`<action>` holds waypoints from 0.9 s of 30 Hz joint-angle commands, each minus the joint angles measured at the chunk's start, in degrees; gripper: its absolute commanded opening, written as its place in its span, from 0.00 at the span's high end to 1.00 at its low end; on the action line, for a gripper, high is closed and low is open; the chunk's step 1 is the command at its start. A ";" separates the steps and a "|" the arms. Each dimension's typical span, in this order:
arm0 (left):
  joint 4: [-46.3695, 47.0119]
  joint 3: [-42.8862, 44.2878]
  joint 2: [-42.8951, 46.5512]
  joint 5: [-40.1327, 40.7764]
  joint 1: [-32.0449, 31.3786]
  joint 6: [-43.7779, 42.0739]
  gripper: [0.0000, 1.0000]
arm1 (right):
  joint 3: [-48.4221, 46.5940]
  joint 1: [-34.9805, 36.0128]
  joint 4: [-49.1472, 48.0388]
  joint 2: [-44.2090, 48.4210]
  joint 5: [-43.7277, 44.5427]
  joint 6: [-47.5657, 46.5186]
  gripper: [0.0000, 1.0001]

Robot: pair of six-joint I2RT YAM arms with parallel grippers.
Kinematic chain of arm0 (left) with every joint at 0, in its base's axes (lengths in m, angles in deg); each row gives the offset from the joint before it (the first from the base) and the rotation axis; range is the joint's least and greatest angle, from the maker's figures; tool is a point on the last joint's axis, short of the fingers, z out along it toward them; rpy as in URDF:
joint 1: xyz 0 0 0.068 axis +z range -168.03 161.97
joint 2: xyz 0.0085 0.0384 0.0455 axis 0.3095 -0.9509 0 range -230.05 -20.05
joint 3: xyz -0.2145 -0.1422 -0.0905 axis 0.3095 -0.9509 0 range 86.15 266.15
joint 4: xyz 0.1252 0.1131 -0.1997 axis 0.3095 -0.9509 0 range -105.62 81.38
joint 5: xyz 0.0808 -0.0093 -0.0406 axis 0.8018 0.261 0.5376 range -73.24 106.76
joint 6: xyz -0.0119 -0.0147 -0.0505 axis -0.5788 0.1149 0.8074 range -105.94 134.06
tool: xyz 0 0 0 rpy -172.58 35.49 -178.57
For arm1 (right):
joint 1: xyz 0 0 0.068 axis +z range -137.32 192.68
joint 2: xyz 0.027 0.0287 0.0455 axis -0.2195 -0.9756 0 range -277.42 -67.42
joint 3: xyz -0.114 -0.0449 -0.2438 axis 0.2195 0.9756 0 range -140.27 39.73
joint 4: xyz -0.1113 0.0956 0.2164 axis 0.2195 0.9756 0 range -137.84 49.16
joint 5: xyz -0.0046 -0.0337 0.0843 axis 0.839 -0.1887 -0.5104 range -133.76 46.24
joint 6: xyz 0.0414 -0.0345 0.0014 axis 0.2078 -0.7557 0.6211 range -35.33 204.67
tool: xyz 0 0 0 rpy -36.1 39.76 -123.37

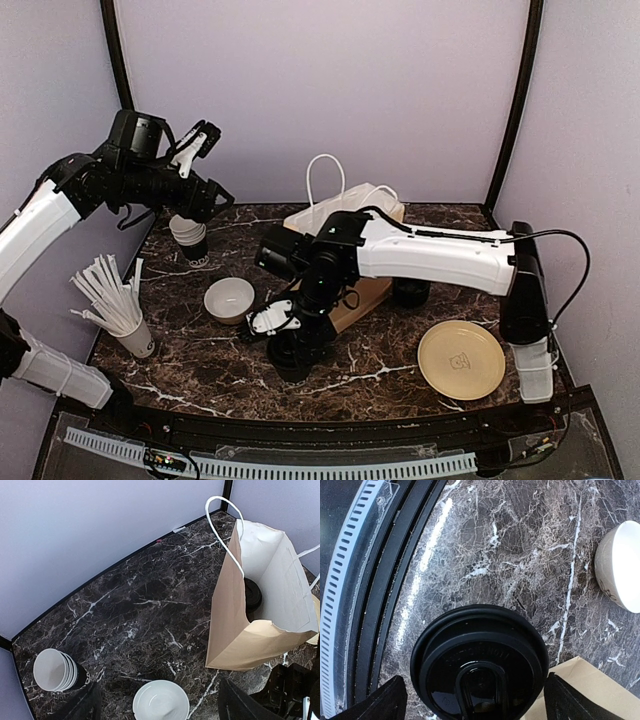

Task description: Pack the takeout coffee

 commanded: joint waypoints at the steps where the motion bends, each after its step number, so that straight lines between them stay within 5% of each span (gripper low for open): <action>1: -4.51 -1.36 0.93 -4.02 0.24 -0.71 0.18 | -2.29 0.25 1.97 5.98 -1.24 -1.12 0.02; 9: -13.32 -7.99 0.78 -12.62 -7.32 -2.15 0.22 | 1.17 -3.81 5.72 17.67 -5.07 -3.96 0.01; 20: -7.23 -13.52 -3.33 -12.57 -23.01 -6.56 0.19 | 2.32 -23.90 7.15 32.27 -20.60 -4.70 0.02; 27: -7.34 -12.31 -10.29 -7.06 -28.84 -9.63 0.17 | 7.23 -31.13 3.37 38.20 -21.55 -2.53 0.01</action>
